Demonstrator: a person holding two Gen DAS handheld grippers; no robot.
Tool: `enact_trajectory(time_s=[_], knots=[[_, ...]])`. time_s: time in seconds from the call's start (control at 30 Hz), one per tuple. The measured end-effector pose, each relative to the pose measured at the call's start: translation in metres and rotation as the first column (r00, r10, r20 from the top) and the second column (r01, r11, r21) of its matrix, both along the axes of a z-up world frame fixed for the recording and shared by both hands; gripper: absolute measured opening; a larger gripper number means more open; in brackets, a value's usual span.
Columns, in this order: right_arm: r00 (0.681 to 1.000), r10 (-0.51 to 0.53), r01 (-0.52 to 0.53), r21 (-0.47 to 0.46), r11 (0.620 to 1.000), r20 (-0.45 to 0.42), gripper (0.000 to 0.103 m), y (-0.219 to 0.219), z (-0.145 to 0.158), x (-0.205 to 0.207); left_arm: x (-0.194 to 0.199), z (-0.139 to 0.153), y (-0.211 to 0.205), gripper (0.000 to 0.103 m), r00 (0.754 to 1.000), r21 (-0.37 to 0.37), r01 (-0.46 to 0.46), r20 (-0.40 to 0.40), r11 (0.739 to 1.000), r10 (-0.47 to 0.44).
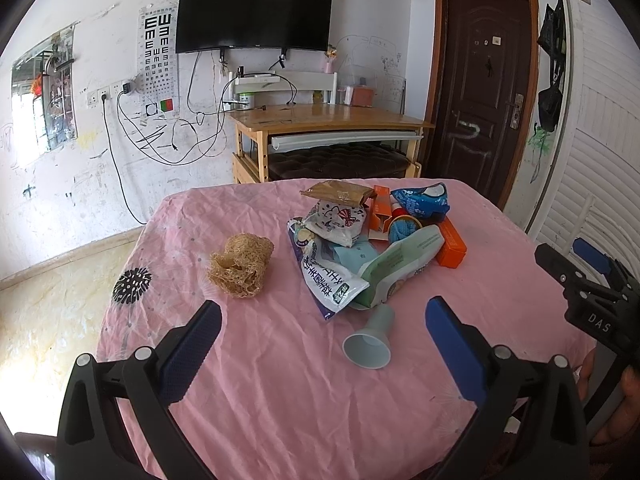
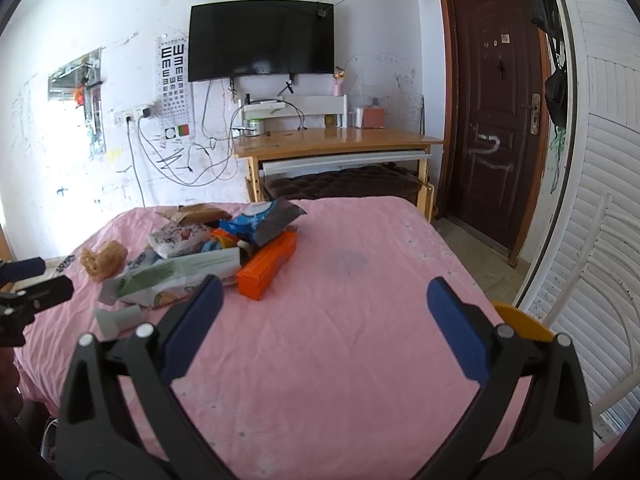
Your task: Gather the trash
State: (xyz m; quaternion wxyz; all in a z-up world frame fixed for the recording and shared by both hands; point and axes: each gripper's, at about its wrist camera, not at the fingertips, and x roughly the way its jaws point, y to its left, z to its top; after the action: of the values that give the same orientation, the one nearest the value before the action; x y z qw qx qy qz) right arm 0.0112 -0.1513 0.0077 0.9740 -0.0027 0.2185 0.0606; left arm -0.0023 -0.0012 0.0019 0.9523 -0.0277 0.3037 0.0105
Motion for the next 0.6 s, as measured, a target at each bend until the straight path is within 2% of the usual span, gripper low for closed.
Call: enact_trajectory(time_s=[0.6], knots=[[1.000, 0.001, -0.001, -0.001, 1.000, 0.001, 0.098, 0.0041, -0.0001, 0.0009, 0.0013, -0.0039, -0.0010, 0.097, 1.000, 0.002, -0.002, -0.005, 1.000, 0.002]])
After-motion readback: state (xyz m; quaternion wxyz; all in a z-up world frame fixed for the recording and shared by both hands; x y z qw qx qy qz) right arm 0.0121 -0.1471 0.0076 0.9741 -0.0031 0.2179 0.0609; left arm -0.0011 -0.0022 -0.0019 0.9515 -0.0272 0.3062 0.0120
